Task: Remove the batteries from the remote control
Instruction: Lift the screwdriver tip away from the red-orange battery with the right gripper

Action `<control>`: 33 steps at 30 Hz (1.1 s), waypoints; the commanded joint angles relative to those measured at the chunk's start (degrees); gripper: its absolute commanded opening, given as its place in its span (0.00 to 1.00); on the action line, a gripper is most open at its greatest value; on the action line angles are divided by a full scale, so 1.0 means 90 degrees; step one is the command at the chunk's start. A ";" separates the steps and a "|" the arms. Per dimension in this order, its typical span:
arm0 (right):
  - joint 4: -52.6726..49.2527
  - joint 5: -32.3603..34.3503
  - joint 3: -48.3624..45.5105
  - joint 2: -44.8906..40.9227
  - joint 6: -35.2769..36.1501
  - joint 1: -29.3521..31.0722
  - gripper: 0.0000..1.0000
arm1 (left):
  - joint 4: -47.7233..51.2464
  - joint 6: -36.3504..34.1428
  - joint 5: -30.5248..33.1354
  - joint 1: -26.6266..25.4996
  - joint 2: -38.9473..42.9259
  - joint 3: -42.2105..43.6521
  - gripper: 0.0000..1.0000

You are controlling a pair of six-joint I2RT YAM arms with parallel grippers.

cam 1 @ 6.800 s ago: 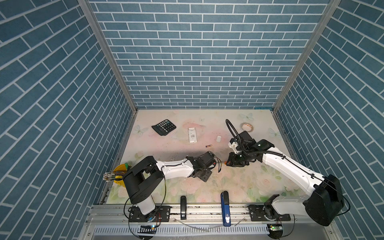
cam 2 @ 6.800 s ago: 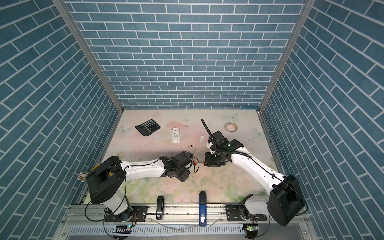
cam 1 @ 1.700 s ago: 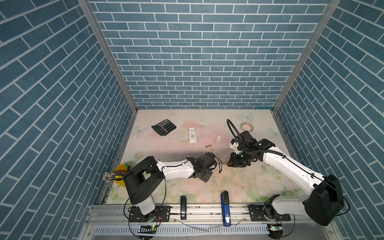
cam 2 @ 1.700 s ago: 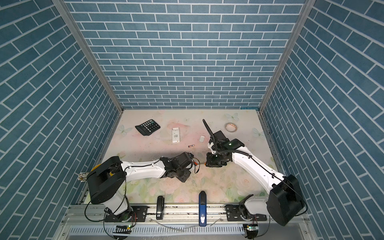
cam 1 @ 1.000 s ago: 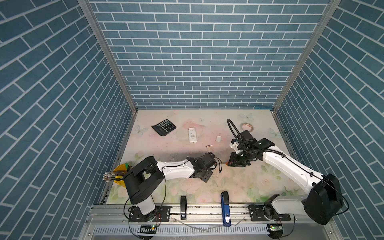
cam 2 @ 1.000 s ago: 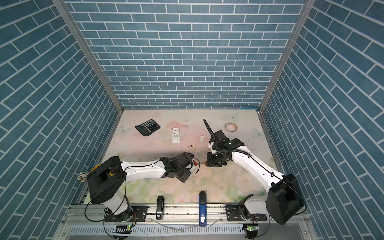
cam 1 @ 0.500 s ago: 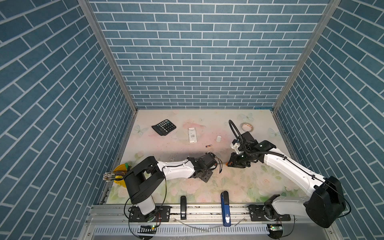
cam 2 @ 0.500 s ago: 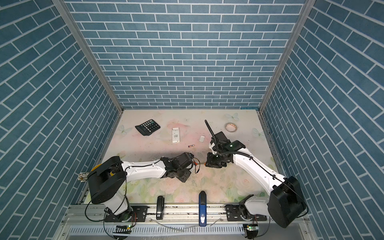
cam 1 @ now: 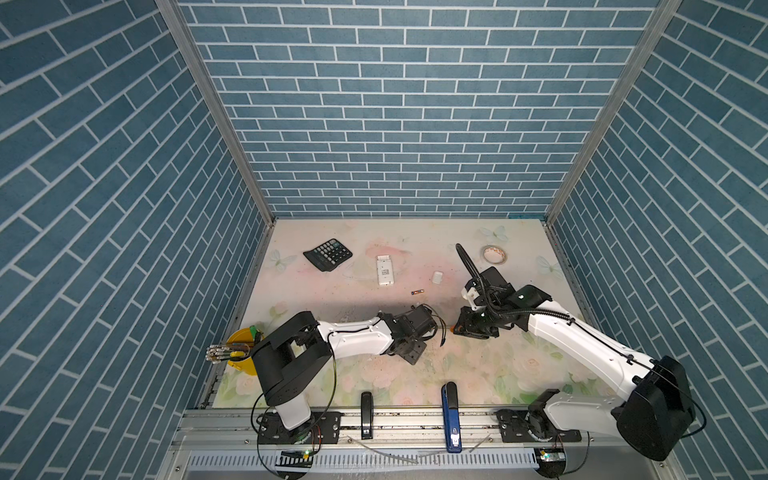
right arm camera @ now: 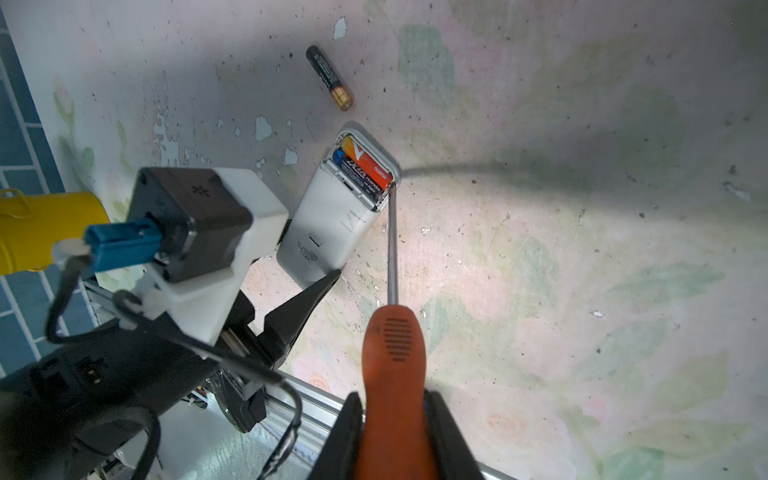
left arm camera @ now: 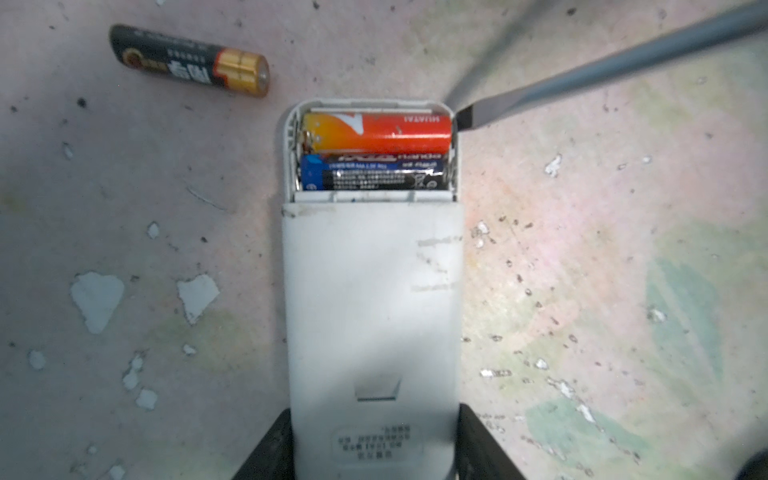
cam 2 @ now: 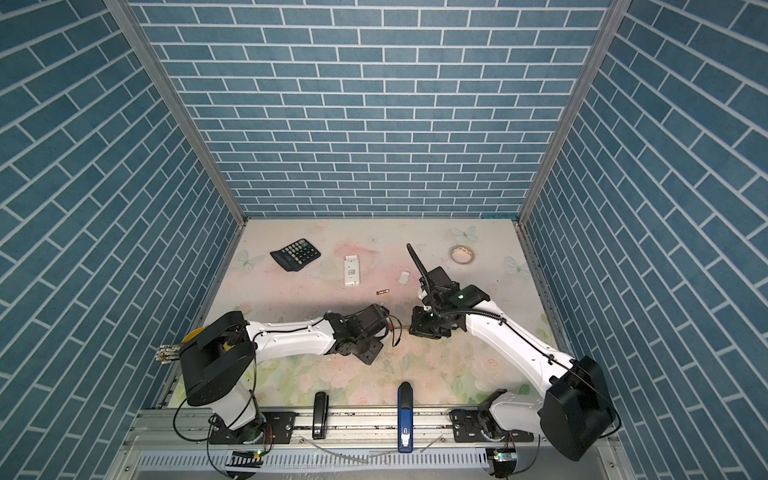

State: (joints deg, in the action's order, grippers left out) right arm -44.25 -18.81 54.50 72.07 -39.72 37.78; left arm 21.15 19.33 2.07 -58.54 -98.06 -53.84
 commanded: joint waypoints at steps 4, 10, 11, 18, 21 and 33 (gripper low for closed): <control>0.1575 -0.0515 -0.0378 -0.0017 -0.0737 0.0175 0.00 | -0.0033 -0.0367 -0.0610 -0.0301 -0.0527 0.0201 0.30; 0.1601 -0.0591 -0.0259 0.0008 -0.0878 0.0197 0.00 | -0.0064 -0.0352 -0.0616 -0.0321 -0.0526 0.0214 0.30; 0.1587 -0.0624 -0.0212 0.0032 -0.0896 0.0202 0.00 | -0.0064 -0.0351 -0.0624 -0.0326 -0.0533 0.0211 0.30; 0.1501 -0.0749 0.0023 0.0049 -0.0916 0.0204 0.00 | -0.0103 -0.0371 -0.0664 -0.0348 -0.0593 0.0188 0.30; 0.1518 -0.0836 0.0066 0.0034 -0.0918 0.0205 0.00 | -0.0104 -0.0368 -0.0669 -0.0357 -0.0617 0.0173 0.30; 0.1422 -0.1027 0.0258 -0.0141 -0.0909 0.0132 0.00 | -0.0152 -0.0340 -0.0650 -0.0386 -0.0586 0.0220 0.29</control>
State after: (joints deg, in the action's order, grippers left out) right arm -41.56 -20.08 52.97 70.91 -49.25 38.22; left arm 21.45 20.36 2.63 -58.92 -98.35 -54.11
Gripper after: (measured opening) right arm 0.260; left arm 0.573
